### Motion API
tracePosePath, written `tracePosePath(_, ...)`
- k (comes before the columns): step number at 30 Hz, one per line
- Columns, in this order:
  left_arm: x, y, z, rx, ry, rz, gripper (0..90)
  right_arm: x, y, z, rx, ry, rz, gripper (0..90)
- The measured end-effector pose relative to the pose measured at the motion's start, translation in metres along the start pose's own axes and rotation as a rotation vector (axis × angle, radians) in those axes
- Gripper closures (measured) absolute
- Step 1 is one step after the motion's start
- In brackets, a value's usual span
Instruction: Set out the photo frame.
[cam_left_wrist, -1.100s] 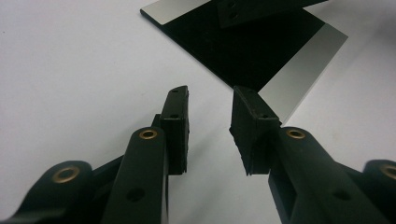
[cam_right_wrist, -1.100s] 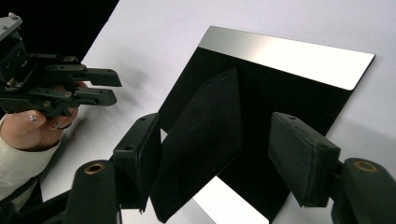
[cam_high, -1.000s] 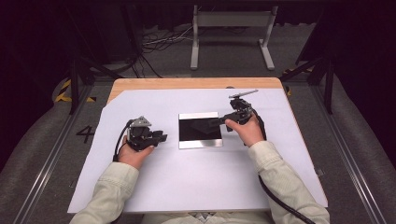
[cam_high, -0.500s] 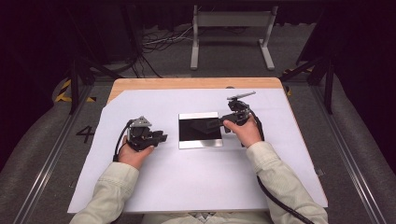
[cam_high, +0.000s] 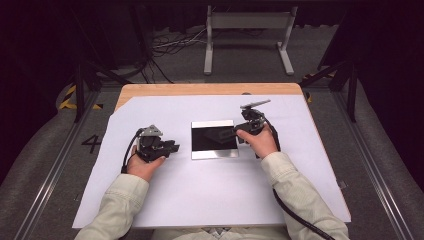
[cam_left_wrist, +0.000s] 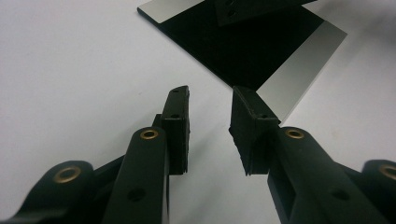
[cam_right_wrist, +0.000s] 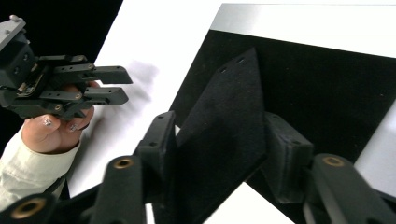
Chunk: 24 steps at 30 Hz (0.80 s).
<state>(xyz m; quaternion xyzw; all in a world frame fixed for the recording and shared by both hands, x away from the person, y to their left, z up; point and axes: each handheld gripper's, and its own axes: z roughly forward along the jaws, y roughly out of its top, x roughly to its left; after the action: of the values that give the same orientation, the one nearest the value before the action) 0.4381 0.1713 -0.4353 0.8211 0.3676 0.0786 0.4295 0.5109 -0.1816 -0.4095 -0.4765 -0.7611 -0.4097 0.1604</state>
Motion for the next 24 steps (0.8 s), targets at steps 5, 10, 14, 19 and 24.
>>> tracePosePath(5, 0.0, -0.0001, 0.0, -0.001, 0.0, -0.001, 68.0, 0.002, 0.0002, -0.0007, -0.001, -0.001, -0.003, 54.2)
tracePosePath(10, 0.0008, -0.0001, 0.0002, -0.002, 0.003, 0.006, 67.9, 0.0004, -0.0003, -0.0016, -0.011, 0.012, 0.019, 57.1)
tracePosePath(14, 0.0009, -0.0003, 0.0003, -0.002, 0.001, 0.002, 67.9, 0.0011, -0.0002, -0.0021, -0.011, 0.011, 0.016, 57.9)
tracePosePath(19, 0.0011, -0.0002, 0.0003, -0.002, 0.002, 0.006, 67.9, 0.0029, -0.0006, -0.003, -0.012, 0.005, -0.001, 58.5)
tracePosePath(24, 0.0007, -0.0004, 0.0004, -0.001, 0.0, 0.001, 67.9, 0.0084, -0.0007, -0.0065, -0.01, 0.002, -0.029, 60.6)
